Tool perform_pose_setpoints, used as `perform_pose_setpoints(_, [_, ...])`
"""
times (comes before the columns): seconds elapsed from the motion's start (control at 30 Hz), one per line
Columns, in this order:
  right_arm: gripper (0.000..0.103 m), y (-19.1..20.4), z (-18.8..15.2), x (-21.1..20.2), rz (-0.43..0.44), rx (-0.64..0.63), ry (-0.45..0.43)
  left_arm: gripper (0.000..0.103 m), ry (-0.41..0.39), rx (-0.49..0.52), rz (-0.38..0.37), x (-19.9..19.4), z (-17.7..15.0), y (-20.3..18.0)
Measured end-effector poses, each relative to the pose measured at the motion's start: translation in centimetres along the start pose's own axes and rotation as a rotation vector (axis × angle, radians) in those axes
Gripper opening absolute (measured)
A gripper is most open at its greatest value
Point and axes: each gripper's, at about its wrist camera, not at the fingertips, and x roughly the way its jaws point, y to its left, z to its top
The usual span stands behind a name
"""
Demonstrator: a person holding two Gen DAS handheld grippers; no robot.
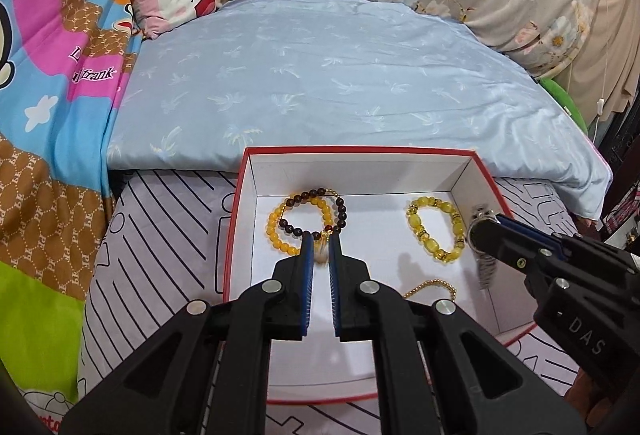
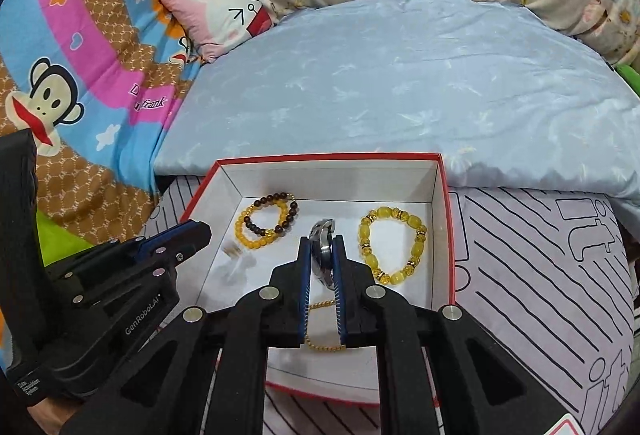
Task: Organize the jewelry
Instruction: 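Carry the gold pendant and silver watch into the red box, open both tools, then move both tools back over the remaining jewelry on the sheet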
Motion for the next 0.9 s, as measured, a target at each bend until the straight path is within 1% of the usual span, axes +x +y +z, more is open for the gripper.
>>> perform_pose_setpoints(0.1, [0.010,-0.2,0.3,-0.1,-0.001,0.003,-0.012,0.007,-0.001,0.005,0.014,0.5,0.1,-0.1])
perform_pose_setpoints(0.13, [0.012,-0.2,0.4,-0.2,-0.004,0.002,-0.021,0.008,0.000,0.006,0.021,0.6,0.1,-0.1])
perform_pose_setpoints(0.17, [0.013,-0.2,0.4,-0.4,-0.012,-0.001,-0.028,0.016,0.001,0.006,0.030,0.7,0.1,-0.1])
perform_pose_setpoints(0.2, [0.014,-0.2,0.5,-0.6,-0.014,0.000,-0.031,0.031,-0.004,0.004,0.042,0.7,0.0,-0.1])
perform_pose_setpoints(0.23, [0.016,-0.3,0.5,-0.7,-0.013,0.002,-0.035,0.039,-0.010,0.000,0.055,0.6,0.0,0.0])
perform_pose_setpoints(0.27, [0.017,-0.4,0.4,-1.1,-0.014,0.005,-0.041,0.050,-0.022,-0.005,0.071,0.3,0.0,0.1])
perform_pose_setpoints(0.3, [0.019,-0.5,0.3,-1.4,-0.018,0.005,-0.046,0.054,-0.034,-0.009,0.080,0.0,-0.1,0.3])
perform_pose_setpoints(0.43, [0.026,-0.7,-0.4,-3.2,-0.037,0.000,-0.069,0.056,-0.053,-0.031,0.083,-1.5,-0.2,1.0])
perform_pose_setpoints(0.57, [0.027,-0.8,-1.9,-4.8,-0.052,0.004,-0.070,0.056,-0.059,-0.051,0.083,-3.0,-0.8,1.9])
perform_pose_setpoints(0.67, [0.028,-0.8,-3.5,-6.1,-0.056,0.006,-0.062,0.057,-0.064,-0.064,0.080,-4.4,-1.8,2.4])
perform_pose_setpoints(0.77, [0.031,-0.6,-5.3,-7.1,-0.049,0.015,-0.046,0.058,-0.061,-0.070,0.080,-5.7,-3.2,2.9])
perform_pose_setpoints(0.9, [0.031,-0.2,-7.7,-8.0,-0.049,0.019,-0.022,0.058,-0.049,-0.074,0.079,-7.2,-5.1,3.2])
